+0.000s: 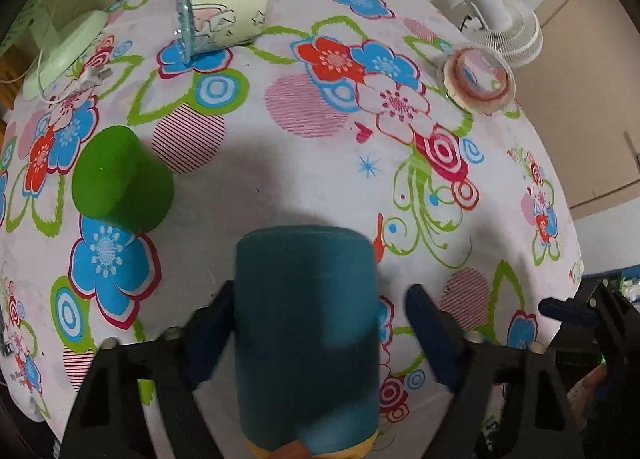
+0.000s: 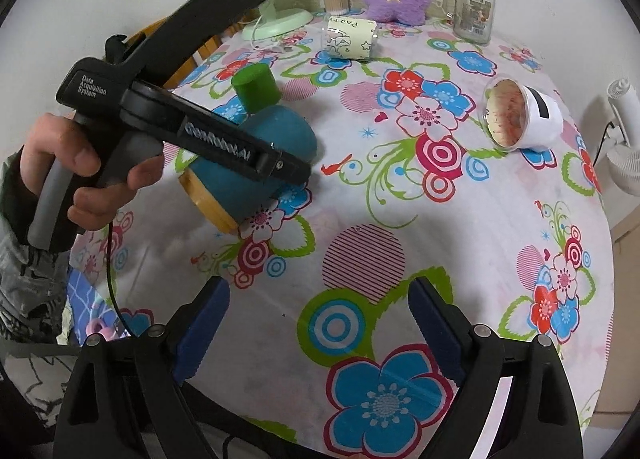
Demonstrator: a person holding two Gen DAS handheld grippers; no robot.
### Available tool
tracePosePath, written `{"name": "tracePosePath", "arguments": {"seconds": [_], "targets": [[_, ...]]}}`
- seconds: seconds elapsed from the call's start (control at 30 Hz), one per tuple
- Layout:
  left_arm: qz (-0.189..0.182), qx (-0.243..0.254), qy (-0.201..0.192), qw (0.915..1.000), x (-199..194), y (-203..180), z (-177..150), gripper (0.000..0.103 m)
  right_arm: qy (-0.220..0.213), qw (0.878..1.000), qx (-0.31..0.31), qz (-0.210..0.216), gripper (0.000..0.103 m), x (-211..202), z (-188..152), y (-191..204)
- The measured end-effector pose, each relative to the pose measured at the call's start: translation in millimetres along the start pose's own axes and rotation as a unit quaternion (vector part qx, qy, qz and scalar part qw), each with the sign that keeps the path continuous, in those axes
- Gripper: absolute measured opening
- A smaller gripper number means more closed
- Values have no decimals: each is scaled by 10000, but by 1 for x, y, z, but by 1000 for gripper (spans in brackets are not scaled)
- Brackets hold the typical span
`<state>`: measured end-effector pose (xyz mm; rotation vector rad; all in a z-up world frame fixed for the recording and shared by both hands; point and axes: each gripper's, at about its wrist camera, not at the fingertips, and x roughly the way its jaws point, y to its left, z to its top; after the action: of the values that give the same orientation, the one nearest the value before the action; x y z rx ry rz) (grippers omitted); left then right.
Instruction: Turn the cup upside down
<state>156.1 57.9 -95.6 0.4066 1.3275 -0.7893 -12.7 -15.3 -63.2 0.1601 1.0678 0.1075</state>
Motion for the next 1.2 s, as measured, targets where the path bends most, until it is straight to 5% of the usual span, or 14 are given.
{"name": "tracePosePath", "arguments": {"seconds": [0.07, 0.3, 0.73, 1.2], "targets": [[134, 63, 112, 9998, 3, -3, 0, 67, -12, 10000, 17, 25, 93, 0, 1, -1], [186, 8, -75, 9998, -4, -1, -4, 68, -77, 9999, 47, 66, 93, -2, 3, 0], [267, -277, -1102, 9932, -59, -1, -11, 67, -113, 9999, -51, 113, 93, -3, 5, 8], [560, -383, -2030, 9768, -111, -15, -36, 66, -190, 9997, -140, 108, 93, -8, 6, 14]]}}
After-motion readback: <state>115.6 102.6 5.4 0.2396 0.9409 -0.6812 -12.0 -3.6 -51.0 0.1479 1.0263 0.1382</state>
